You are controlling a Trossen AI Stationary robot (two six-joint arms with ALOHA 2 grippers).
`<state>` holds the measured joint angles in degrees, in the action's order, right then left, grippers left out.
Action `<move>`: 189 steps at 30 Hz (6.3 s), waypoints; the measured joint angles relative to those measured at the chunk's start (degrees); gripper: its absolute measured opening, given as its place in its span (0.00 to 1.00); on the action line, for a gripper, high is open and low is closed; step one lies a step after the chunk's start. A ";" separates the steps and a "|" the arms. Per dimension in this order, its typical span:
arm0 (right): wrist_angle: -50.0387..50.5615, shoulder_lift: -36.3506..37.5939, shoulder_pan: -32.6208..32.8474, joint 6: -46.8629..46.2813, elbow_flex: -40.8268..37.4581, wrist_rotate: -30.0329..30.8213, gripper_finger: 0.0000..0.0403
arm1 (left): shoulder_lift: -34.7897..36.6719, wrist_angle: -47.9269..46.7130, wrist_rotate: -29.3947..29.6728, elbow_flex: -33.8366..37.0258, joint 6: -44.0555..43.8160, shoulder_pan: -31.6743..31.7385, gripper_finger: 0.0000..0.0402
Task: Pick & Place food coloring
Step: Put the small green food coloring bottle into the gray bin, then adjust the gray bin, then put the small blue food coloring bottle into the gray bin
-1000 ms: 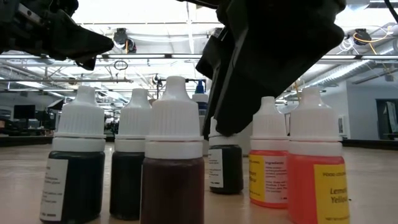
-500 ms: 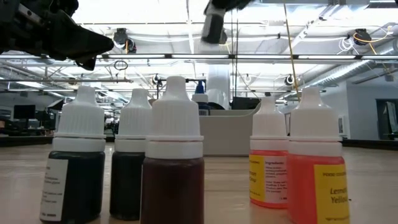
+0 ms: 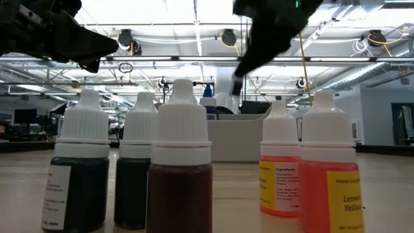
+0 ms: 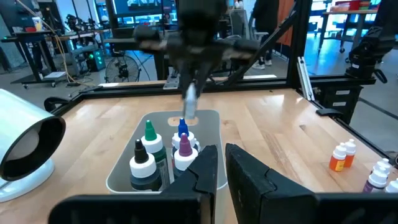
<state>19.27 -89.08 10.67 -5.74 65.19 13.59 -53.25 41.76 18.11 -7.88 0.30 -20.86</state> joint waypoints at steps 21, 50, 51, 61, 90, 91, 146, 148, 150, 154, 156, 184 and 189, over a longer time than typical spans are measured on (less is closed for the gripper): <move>-5.76 -2.58 -7.75 0.87 -6.98 -1.75 0.12 | 0.02 0.00 0.02 0.00 0.68 0.00 0.09; -6.21 -6.73 -11.43 0.41 -7.00 -4.73 0.13 | 0.01 -0.02 0.02 0.00 0.96 0.00 0.09; -6.19 -6.73 -11.45 0.41 -7.00 -4.73 0.13 | 0.02 0.00 0.02 0.00 0.96 0.00 0.09; -6.21 -6.74 -12.44 0.61 -7.00 -4.73 0.13 | 0.02 0.00 0.02 -0.02 1.46 0.00 0.09; -5.75 -6.71 -12.48 -0.67 -6.98 -4.68 0.21 | 0.02 -0.05 0.02 0.00 0.05 0.00 0.09; -5.59 -6.40 -12.48 -0.57 -6.98 -4.70 0.21 | 0.01 -0.21 0.02 0.00 -0.64 0.00 0.09; -15.19 7.67 5.11 -18.58 -28.22 11.58 0.00 | -30.88 -3.93 -3.16 -11.47 -10.29 15.06 0.01; -16.96 6.39 5.14 -18.41 -28.24 10.54 0.00 | -30.88 -3.81 -2.58 -11.47 -10.97 15.40 0.02; -18.62 4.64 5.14 -18.42 -28.21 8.74 0.00 | -30.88 -3.78 -2.58 -11.47 -11.00 15.65 0.01; -20.78 1.70 5.16 -18.44 -28.24 8.57 0.00 | -30.88 -3.47 -2.58 -11.47 -11.05 15.65 0.01; -21.56 0.96 5.16 -18.54 -28.24 8.57 0.00 | -30.88 -3.25 -2.58 -11.48 -11.08 15.65 0.02; -16.80 0.96 7.60 -19.05 -28.24 8.66 0.00 | -30.84 -5.20 -2.51 -11.50 -10.86 15.65 0.01; -18.14 0.96 9.51 -17.53 -28.24 8.61 0.00 | -30.84 -6.01 -1.52 -11.50 -10.53 15.65 0.03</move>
<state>1.13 -88.12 20.18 -23.27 36.95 22.19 -84.09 35.75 16.59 -19.38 -10.24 -5.21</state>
